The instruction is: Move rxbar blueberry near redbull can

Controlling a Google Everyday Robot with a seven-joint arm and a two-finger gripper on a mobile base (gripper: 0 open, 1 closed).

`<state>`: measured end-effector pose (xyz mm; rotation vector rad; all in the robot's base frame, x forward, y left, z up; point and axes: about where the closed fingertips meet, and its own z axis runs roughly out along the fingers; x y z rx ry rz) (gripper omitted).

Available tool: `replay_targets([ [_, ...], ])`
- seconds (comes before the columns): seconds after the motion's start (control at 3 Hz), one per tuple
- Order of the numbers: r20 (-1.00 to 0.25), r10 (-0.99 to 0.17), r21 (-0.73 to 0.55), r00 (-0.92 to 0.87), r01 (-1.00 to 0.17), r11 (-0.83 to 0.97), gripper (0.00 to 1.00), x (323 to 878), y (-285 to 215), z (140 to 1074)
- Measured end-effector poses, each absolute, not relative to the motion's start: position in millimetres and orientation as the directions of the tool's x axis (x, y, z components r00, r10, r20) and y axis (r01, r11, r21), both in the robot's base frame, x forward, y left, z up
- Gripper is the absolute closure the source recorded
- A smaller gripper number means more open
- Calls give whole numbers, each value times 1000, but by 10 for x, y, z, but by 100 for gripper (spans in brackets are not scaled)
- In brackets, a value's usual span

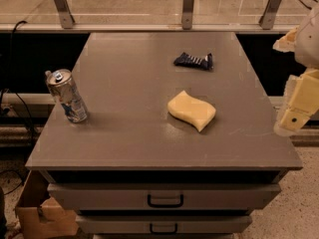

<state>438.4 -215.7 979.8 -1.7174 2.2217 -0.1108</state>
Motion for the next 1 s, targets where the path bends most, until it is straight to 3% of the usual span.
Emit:
replay_targets([
  [0.33, -210, -953, -260, -219, -927, 270, 0, 4384, -2157, 9799],
  [1.0, -435, -866, -168, -248, -922, 348, 0, 5264, -2151, 9489],
])
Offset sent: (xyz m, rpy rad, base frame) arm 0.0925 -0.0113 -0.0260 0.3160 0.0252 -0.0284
